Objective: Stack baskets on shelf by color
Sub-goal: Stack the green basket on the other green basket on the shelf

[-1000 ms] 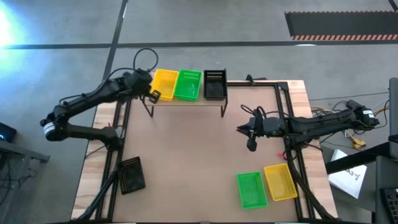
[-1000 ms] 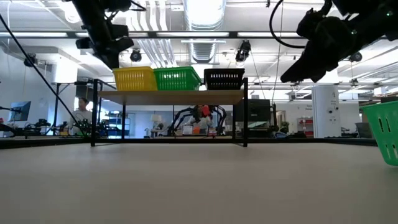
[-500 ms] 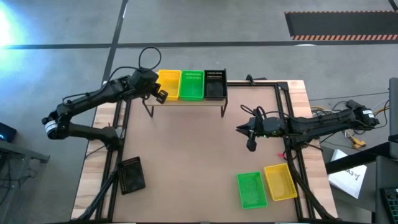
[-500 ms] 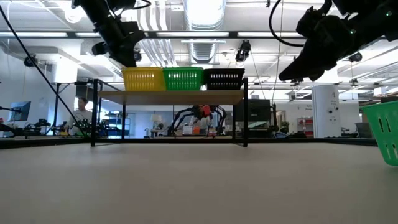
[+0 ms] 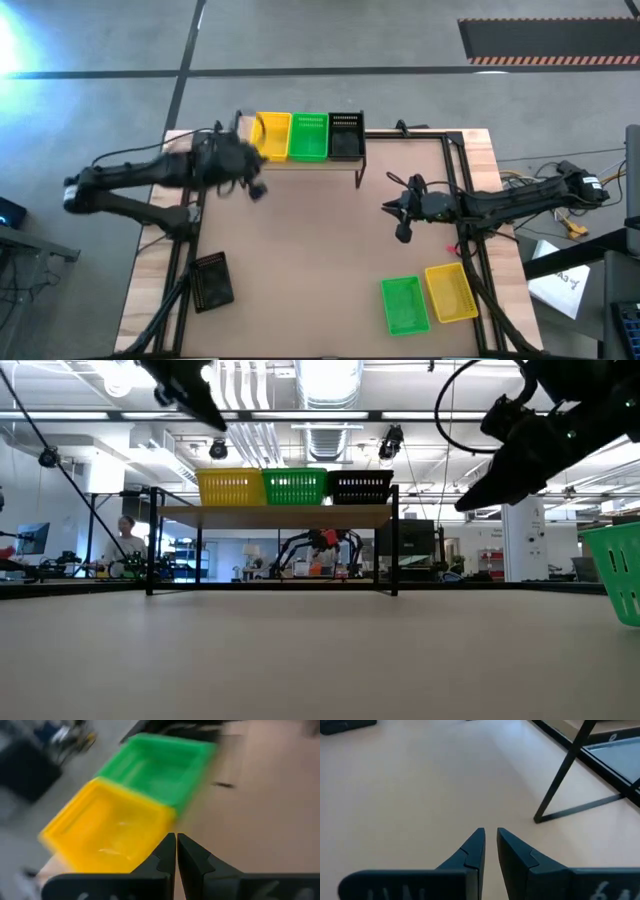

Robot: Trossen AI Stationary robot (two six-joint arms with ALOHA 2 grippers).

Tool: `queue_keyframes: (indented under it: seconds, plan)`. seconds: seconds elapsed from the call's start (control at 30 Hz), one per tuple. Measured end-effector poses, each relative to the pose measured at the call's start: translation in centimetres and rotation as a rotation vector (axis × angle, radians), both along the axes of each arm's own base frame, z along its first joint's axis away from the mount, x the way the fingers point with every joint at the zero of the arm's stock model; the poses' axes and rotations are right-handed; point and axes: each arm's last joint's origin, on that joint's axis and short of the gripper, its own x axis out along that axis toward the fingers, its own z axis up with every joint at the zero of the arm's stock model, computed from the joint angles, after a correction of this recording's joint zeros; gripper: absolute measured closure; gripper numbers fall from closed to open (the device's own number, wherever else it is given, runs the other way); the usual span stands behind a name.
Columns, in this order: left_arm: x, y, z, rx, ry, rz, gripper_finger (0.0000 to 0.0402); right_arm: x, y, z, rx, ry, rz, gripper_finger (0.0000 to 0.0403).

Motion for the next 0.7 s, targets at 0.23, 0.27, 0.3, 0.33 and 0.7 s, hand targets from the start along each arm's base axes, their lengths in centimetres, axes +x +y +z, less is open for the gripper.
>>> queue_keyframes:
  seconds: [0.23,0.27,0.3,0.33,0.7]
  plan:
    - [2.8,-10.8,-2.6,0.102,-0.034,-0.132,0.0401,-0.5,1.8,1.1,0.004,0.013,0.104,0.036]
    - [3.2,-12.3,-3.3,0.109,-0.044,-0.144,0.0401,-0.5,2.4,1.4,0.006,0.01,0.138,0.036]
    - [3.7,-13.6,-4.1,0.112,-0.055,-0.156,0.0402,-0.5,3.0,1.8,0.009,0.003,0.177,0.036]
    - [4.1,-14.8,-5.0,0.116,-0.062,-0.168,0.0401,-0.6,3.8,2.0,0.008,-0.001,0.222,0.036]
    - [11.3,-19.5,-14.7,0.042,-0.144,-0.151,0.0402,-4.2,13.9,2.6,-0.191,-0.034,0.567,0.036]
